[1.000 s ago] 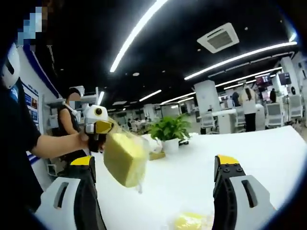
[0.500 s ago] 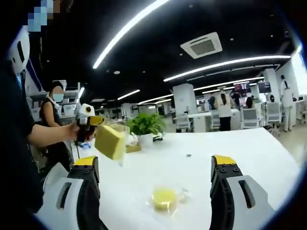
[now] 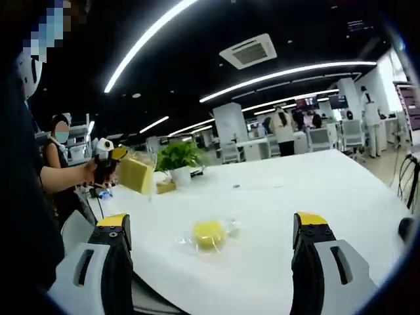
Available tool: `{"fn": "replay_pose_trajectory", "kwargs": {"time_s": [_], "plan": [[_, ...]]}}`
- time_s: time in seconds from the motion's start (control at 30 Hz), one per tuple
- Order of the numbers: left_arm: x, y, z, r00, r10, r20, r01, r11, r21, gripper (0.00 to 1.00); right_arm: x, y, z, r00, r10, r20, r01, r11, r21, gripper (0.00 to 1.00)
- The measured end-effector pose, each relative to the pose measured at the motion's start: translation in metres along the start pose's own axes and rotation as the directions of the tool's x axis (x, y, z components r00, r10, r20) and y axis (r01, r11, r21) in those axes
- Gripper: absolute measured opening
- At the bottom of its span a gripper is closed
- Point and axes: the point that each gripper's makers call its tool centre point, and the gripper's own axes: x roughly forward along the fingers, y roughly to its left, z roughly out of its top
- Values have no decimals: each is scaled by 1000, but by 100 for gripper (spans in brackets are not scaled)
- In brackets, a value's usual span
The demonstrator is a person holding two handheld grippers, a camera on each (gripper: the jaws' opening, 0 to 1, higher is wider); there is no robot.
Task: Compare the silicone blocks by pressing each to a similar depth, holding the contact briefly, and releasing to observe deformation and rebound differences across the visible hardness samples.
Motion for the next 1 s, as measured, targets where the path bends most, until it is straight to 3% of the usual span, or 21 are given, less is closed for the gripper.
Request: {"fn": "replay_pose_trajectory", "kwargs": {"time_s": [0.13, 0.27, 0.37, 0.57, 0.7, 0.77, 0.8, 0.87, 0.93, 1.0], "plan": [[-4, 5, -6, 1000, 27, 8, -27, 999, -18, 0, -4, 0, -9, 999, -12, -53, 8, 996, -88, 96], [-9, 14, -8, 997, 71, 43, -69, 996, -57, 0, -12, -6, -23, 994, -36, -103, 29, 997, -76, 96], [-16, 25, -17, 992, 114, 55, -105, 983, -148, 0, -21, -12, -35, 989, -60, -135, 51, 996, -70, 94], [-23, 44, -38, 982, 187, 16, -180, 963, -199, 0, -30, -7, -57, 976, -38, -214, 33, 999, -24, 93], [-26, 56, -56, 974, 226, -24, -224, 938, -264, 0, -32, 0, -62, 971, -3, -237, 4, 1000, 3, 92], [-28, 66, -68, 962, 269, -54, -271, 908, -319, 0, -32, 2, -64, 968, 4, -251, -2, 1000, 10, 90], [-28, 67, -72, 962, 264, -66, -272, 909, -315, 0, -32, 2, -65, 966, 5, -258, -2, 1000, 11, 89], [-29, 73, -83, 954, 288, -90, -300, 886, -353, 0, -33, 1, -65, 966, -4, -258, 4, 1000, 1, 89], [-28, 77, -89, 951, 294, -92, -307, 878, -367, 0, -33, 0, -62, 969, -8, -247, 9, 1000, 3, 89], [-29, 84, -95, 943, 318, -96, -330, 856, -398, 0, -33, 0, -61, 968, -10, -250, 10, 1000, 0, 88]]}}
